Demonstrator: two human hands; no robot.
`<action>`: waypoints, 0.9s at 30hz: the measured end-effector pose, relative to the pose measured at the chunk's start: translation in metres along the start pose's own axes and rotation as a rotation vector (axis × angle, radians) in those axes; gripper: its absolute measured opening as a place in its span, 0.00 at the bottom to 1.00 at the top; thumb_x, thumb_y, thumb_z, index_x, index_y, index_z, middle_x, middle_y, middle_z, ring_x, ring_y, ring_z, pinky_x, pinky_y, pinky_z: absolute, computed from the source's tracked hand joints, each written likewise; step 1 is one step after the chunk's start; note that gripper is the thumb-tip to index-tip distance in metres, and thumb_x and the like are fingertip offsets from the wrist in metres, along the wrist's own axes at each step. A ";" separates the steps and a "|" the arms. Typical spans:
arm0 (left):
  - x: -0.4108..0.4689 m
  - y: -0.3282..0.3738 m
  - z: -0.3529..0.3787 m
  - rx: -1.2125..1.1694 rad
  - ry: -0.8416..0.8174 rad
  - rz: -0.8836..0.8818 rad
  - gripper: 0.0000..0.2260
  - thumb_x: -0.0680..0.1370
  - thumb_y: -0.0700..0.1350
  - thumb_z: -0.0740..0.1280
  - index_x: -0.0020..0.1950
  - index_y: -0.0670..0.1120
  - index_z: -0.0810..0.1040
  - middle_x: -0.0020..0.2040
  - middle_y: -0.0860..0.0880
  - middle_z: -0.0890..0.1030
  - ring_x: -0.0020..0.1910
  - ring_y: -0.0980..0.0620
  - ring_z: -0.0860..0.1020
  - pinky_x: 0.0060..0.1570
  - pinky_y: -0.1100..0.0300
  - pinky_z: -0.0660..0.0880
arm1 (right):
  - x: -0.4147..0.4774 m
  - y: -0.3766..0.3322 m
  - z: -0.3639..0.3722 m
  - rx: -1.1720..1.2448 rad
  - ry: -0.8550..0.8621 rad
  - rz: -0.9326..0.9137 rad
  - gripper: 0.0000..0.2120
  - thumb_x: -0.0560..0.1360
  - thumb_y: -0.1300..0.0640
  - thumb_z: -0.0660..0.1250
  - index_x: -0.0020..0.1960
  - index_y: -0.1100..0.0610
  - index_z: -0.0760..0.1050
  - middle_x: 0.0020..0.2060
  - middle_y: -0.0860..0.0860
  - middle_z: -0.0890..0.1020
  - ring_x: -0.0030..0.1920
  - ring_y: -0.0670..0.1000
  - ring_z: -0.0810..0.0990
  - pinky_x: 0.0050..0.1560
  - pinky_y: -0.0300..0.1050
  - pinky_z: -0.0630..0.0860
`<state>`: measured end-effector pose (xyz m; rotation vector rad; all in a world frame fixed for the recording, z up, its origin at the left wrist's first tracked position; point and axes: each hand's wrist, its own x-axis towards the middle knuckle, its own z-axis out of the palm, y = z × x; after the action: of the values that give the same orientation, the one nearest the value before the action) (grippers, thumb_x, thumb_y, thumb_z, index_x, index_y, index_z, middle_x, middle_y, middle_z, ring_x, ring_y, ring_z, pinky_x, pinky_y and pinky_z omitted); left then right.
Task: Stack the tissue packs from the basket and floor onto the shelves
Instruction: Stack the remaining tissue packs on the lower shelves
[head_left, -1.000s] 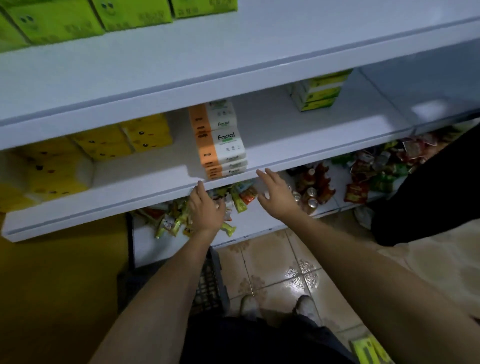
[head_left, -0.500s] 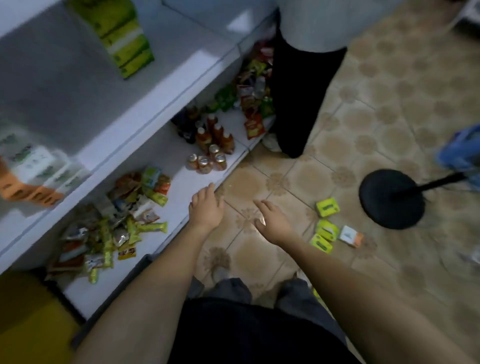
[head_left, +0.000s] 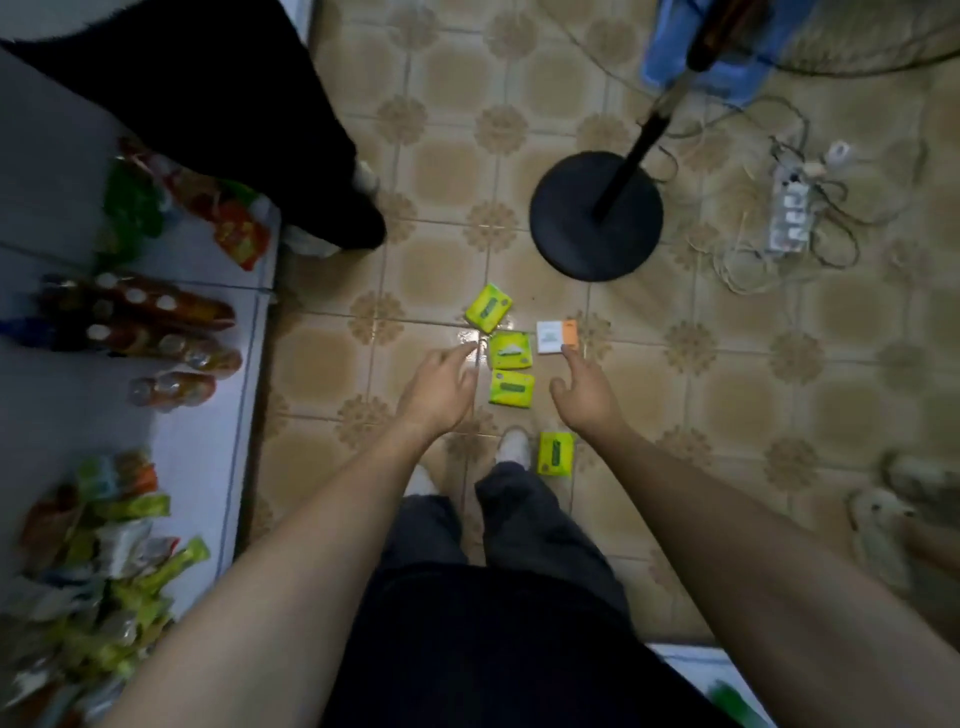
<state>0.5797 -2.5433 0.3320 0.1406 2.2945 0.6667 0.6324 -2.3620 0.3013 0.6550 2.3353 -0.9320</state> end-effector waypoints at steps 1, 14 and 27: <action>0.020 0.007 0.011 -0.004 -0.046 -0.003 0.20 0.81 0.47 0.54 0.74 0.47 0.62 0.70 0.40 0.66 0.69 0.43 0.66 0.67 0.55 0.62 | 0.013 0.013 -0.003 0.026 0.012 0.033 0.26 0.77 0.60 0.59 0.74 0.59 0.59 0.66 0.63 0.69 0.66 0.61 0.67 0.63 0.49 0.65; 0.371 -0.103 0.299 -0.007 -0.183 0.068 0.24 0.78 0.36 0.60 0.74 0.46 0.62 0.65 0.37 0.69 0.63 0.40 0.70 0.59 0.57 0.65 | 0.326 0.264 0.170 0.146 0.109 0.227 0.26 0.77 0.63 0.58 0.74 0.59 0.58 0.66 0.61 0.70 0.67 0.59 0.66 0.62 0.47 0.64; 0.537 -0.123 0.391 -0.289 -0.186 0.033 0.29 0.76 0.45 0.64 0.75 0.47 0.57 0.67 0.40 0.72 0.65 0.43 0.71 0.67 0.52 0.66 | 0.451 0.317 0.246 0.737 0.280 0.337 0.28 0.76 0.68 0.58 0.74 0.56 0.56 0.61 0.53 0.70 0.57 0.50 0.72 0.51 0.40 0.71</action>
<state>0.4665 -2.3293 -0.2983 0.0989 1.9995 0.9528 0.5648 -2.2313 -0.2847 1.4970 1.9575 -1.6205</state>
